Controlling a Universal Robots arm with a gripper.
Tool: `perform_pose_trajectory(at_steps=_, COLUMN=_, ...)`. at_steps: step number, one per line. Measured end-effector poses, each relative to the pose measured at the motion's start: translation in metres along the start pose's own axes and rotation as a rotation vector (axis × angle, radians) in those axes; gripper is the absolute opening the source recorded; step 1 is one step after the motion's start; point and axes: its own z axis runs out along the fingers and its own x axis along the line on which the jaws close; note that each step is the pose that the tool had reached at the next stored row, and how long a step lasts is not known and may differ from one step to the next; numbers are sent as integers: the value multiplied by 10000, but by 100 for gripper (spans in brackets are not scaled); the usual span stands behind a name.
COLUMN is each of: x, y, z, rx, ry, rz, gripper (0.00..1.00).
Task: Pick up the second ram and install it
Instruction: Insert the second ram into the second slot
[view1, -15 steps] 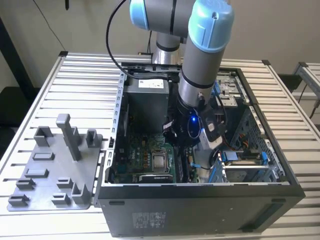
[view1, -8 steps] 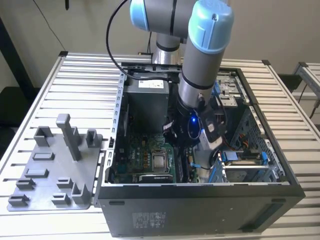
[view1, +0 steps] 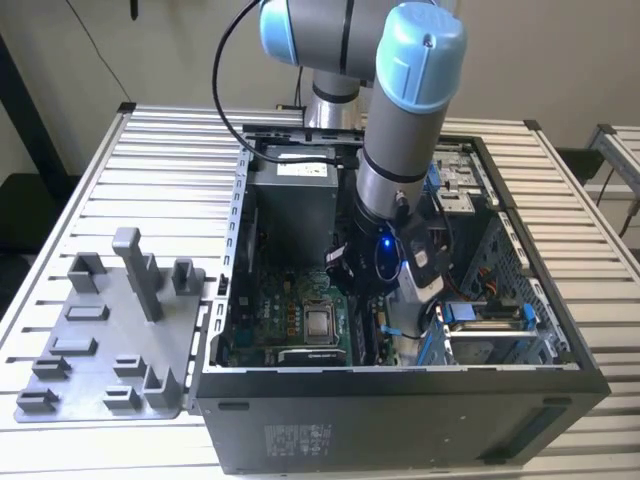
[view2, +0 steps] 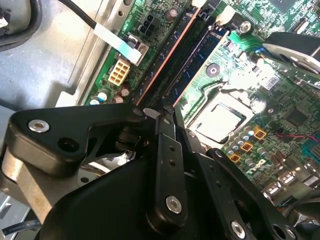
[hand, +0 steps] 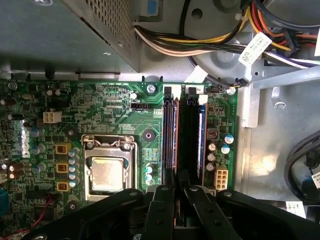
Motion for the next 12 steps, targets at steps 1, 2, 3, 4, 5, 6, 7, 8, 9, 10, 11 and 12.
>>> perform_pose_trajectory(at_steps=1, x=0, y=0, z=1, rx=-1, ry=0, rz=0, gripper=14)
perform_pose_trajectory(at_steps=2, x=0, y=0, z=1, rx=-2, ry=-1, rz=0, gripper=14)
perform_pose_trajectory(at_steps=3, x=0, y=0, z=1, rx=-2, ry=0, rz=0, gripper=14)
perform_pose_trajectory(at_steps=4, x=0, y=1, z=3, rx=-10, ry=-1, rz=-1, gripper=14)
perform_pose_trajectory(at_steps=5, x=-1, y=2, z=6, rx=-16, ry=-1, rz=-1, gripper=15)
perform_pose_trajectory(at_steps=6, x=-1, y=2, z=5, rx=-10, ry=-2, rz=0, gripper=15)
perform_pose_trajectory(at_steps=7, x=-1, y=1, z=4, rx=-7, ry=-2, rz=-1, gripper=21)
perform_pose_trajectory(at_steps=8, x=0, y=0, z=3, rx=-4, ry=-1, rz=0, gripper=21)
perform_pose_trajectory(at_steps=9, x=0, y=0, z=2, rx=-9, ry=-1, rz=0, gripper=28)
perform_pose_trajectory(at_steps=10, x=0, y=-1, z=-8, rx=-19, ry=1, rz=-1, gripper=28)
perform_pose_trajectory(at_steps=11, x=1, y=-1, z=-29, rx=-35, ry=3, rz=-1, gripper=28)
perform_pose_trajectory(at_steps=12, x=2, y=-1, z=-64, rx=-46, ry=3, rz=3, gripper=28)
